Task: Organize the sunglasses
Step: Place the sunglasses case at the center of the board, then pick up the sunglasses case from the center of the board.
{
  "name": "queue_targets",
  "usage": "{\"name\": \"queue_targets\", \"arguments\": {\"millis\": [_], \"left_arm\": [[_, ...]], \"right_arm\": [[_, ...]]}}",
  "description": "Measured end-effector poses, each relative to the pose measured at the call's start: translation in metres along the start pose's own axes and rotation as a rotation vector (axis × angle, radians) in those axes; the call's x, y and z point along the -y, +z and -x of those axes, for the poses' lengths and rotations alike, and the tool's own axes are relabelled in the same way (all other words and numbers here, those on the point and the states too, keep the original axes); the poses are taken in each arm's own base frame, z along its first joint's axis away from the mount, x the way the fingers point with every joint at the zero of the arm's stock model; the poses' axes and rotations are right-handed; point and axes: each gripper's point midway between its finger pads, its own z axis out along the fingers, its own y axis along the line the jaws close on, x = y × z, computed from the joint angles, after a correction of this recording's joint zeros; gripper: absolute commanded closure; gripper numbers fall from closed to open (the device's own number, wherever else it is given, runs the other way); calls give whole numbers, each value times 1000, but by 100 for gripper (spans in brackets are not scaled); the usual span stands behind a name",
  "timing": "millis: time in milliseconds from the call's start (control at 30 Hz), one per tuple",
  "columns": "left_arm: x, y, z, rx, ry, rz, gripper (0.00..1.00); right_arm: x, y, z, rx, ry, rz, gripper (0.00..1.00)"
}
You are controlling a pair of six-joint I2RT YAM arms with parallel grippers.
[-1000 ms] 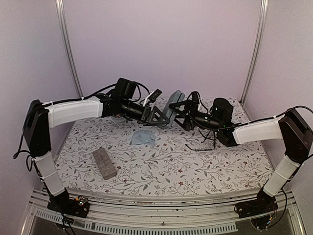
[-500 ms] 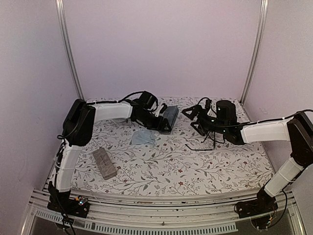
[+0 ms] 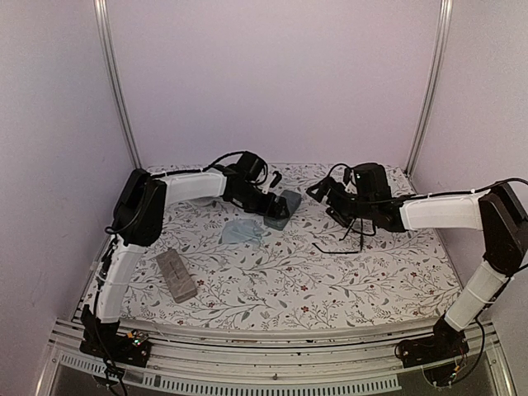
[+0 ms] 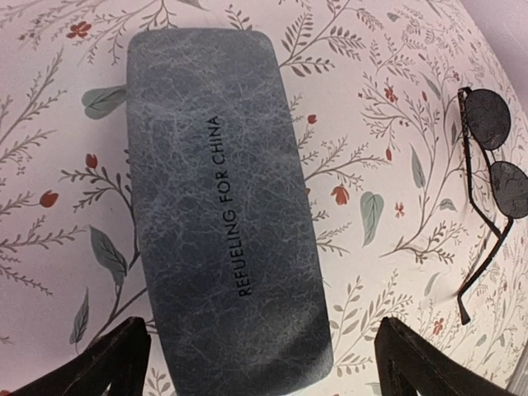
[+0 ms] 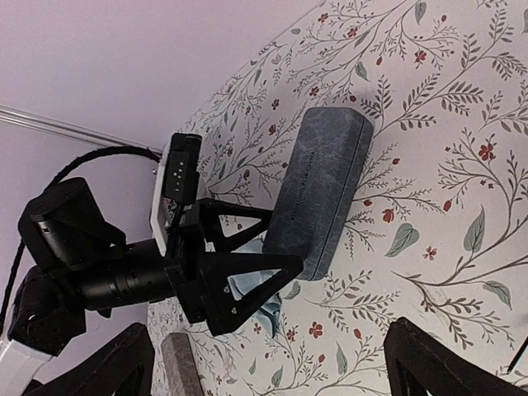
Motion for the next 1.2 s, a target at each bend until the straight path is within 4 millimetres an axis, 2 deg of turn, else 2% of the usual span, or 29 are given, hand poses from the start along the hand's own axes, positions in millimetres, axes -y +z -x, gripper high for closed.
{"name": "queue_targets", "arguments": {"millis": [133,267,367,433,500,700,833,967,1067,1133,1200], "left_arm": [[-8,-4,7,20,-20,-9,13],[-17,-4,2,15,-41,-10,21],[-23,0,-9,-8,-67,-5,33],[-21,0,-8,-3,-71,-23,42],[-18,0,-8,-3,-78,-45,46],[3,1,-11,-13,-89,-177,40],[10,0,-10,-11,-92,-215,27],[0,-7,-8,6,-91,-139,11],[-9,-37,-10,30,-92,-33,2],[-12,-70,-5,78,-85,41,2],[-12,-118,4,168,-76,121,2]], "right_arm": [[9,18,-4,-35,-10,-48,1],[17,29,-10,-65,-28,-96,3],[22,33,-14,-80,-44,-131,4],[25,33,-16,-85,-52,-150,5],[28,32,-19,-91,-54,-165,5],[35,30,-25,-107,-54,-199,5],[39,29,-28,-110,-58,-222,5],[41,28,-34,-117,-77,-253,5],[34,27,-39,-117,-116,-272,5],[22,27,-45,-117,-157,-273,5],[4,28,-53,-122,-202,-261,5]]}}
